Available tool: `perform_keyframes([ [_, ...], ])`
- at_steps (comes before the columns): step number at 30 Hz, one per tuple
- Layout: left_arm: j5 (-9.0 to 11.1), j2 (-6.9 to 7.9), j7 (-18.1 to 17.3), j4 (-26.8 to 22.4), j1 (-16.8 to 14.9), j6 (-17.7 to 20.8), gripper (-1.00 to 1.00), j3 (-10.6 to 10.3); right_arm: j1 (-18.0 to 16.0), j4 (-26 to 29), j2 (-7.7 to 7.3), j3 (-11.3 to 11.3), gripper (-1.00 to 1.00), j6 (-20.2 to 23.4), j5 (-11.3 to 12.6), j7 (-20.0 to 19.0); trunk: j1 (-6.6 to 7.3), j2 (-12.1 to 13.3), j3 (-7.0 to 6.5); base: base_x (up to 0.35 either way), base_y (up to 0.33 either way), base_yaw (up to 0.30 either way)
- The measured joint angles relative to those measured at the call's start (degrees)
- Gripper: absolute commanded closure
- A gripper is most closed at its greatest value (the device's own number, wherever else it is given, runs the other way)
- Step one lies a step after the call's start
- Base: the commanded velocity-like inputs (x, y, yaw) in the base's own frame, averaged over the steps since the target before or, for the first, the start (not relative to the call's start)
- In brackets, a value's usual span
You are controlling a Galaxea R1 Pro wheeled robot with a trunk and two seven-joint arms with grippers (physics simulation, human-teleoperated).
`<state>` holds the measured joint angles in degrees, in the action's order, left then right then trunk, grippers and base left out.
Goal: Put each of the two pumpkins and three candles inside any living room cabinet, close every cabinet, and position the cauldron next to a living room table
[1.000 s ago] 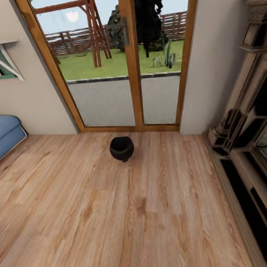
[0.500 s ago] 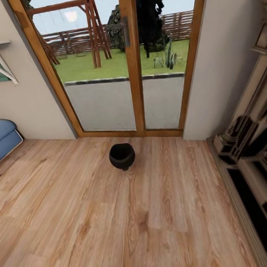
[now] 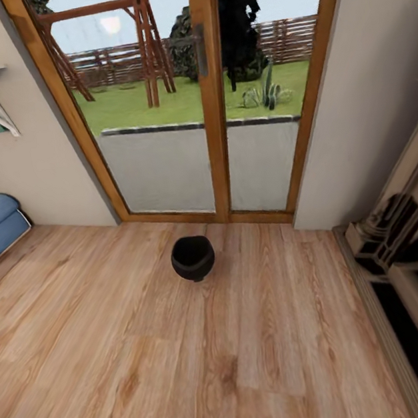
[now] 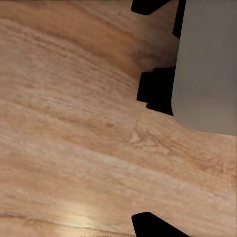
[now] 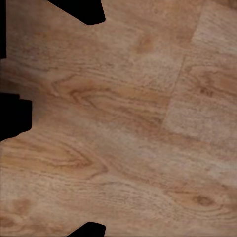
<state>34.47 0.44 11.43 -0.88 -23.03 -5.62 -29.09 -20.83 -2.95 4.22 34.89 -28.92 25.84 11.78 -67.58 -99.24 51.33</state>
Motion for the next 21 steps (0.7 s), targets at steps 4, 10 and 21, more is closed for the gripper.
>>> perform_keyframes([
  [4, 0.01, 0.0, 0.0, 0.0, 0.0, 0.0, -1.0, 0.0, 0.0, 0.0, 0.0, 0.0, -1.0, 0.0, 0.0, 0.0, 0.0, 0.0, -0.1, 0.329, 0.0, 0.206],
  [10, 0.02, 0.0, 0.0, 0.0, 0.0, 0.0, -1.0, 0.03, 0.0, 0.0, 0.0, 0.0, -1.0, -0.01, 0.0, 0.01, 0.0, 0.0, -0.36, 0.329, 0.0, 0.24],
  [21, 0.01, 0.0, 0.0, 0.0, 0.0, 0.0, -1.0, 0.0, 0.0, 0.03, 0.0, 0.0, -1.0, -0.01, 0.0, 0.0, 0.0, 0.0, -0.85, 0.329, 0.0, 0.227],
])
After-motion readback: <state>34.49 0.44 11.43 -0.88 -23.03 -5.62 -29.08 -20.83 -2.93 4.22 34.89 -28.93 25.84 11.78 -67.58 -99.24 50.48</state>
